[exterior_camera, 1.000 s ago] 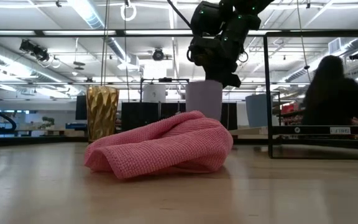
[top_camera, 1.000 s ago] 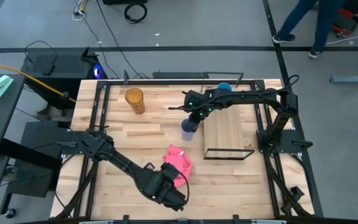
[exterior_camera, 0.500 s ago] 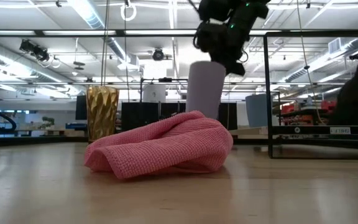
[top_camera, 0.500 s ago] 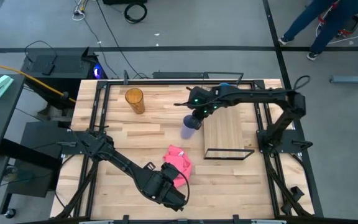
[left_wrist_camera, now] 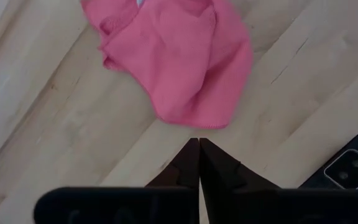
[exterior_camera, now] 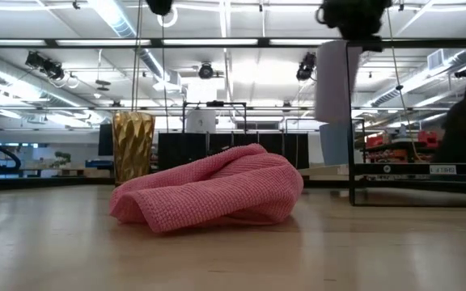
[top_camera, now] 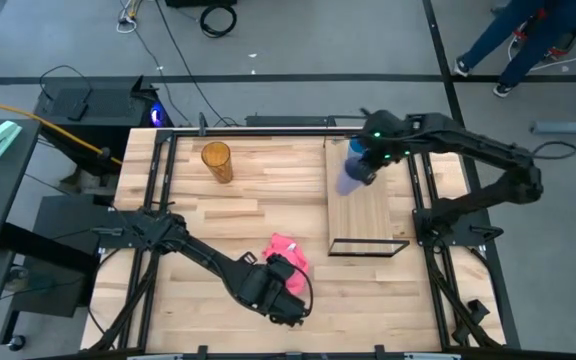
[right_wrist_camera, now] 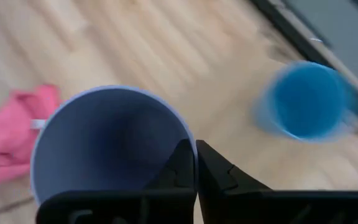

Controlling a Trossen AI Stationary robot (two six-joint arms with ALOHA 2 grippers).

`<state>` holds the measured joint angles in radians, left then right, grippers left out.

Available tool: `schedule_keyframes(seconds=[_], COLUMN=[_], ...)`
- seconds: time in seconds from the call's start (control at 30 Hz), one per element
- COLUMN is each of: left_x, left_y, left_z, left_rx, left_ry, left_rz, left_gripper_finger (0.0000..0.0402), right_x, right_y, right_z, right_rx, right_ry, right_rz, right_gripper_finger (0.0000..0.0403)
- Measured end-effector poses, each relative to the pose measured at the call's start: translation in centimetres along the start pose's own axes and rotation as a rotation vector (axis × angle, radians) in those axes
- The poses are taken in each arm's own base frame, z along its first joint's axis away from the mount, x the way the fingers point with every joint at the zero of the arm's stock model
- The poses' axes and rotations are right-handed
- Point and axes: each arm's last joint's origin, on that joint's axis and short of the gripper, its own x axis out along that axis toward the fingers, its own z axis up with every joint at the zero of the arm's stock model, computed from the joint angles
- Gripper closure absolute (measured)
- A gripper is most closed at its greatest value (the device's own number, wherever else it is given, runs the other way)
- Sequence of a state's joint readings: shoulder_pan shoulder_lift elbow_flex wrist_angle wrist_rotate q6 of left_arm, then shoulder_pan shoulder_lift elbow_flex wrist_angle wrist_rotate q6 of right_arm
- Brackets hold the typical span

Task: Stack small to large cups/mugs on shelf
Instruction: Put the purple cup on the shelf

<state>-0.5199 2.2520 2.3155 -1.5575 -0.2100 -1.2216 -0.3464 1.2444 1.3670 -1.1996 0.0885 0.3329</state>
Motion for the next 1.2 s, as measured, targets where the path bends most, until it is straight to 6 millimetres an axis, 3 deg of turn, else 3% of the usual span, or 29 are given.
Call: schedule_keyframes(seconds=[0.2,0.37,0.53,0.7,0.97,1.2], left_x=[0.3,0.5,0.6,0.6,0.7,0.6], left_y=[0.1,0.3,0.5,0.5,0.7,0.7], left_z=[1.7,2.6,2.8,2.8,3.3,3.2], left_rx=[0.019,0.016,0.017,0.017,0.029,0.032], left_ry=[-0.023,-0.034,-0.037,-0.049,-0.051,-0.051], left_rz=[-0.037,-0.053,-0.042,-0.035,-0.032,-0.032], left_gripper_finger=[0.0386,0.0375,0.0373,0.0382,0.0386,0.038], right_x=[-1.3,0.4,2.6,2.9,5.4,5.6], right_y=[-2.2,-2.5,-3.2,-3.8,-4.0,-4.1], right_z=[-1.1,-0.3,-1.2,-1.6,-2.8,-3.1], right_rx=[0.01,-0.021,-0.052,-0.018,0.003,0.008], right_ry=[0.027,0.085,0.144,0.083,0.128,0.127], right_rz=[-0.114,-0.141,-0.16,-0.141,-0.099,-0.1], right_gripper_finger=[0.04,0.04,0.04,0.04,0.04,0.04])
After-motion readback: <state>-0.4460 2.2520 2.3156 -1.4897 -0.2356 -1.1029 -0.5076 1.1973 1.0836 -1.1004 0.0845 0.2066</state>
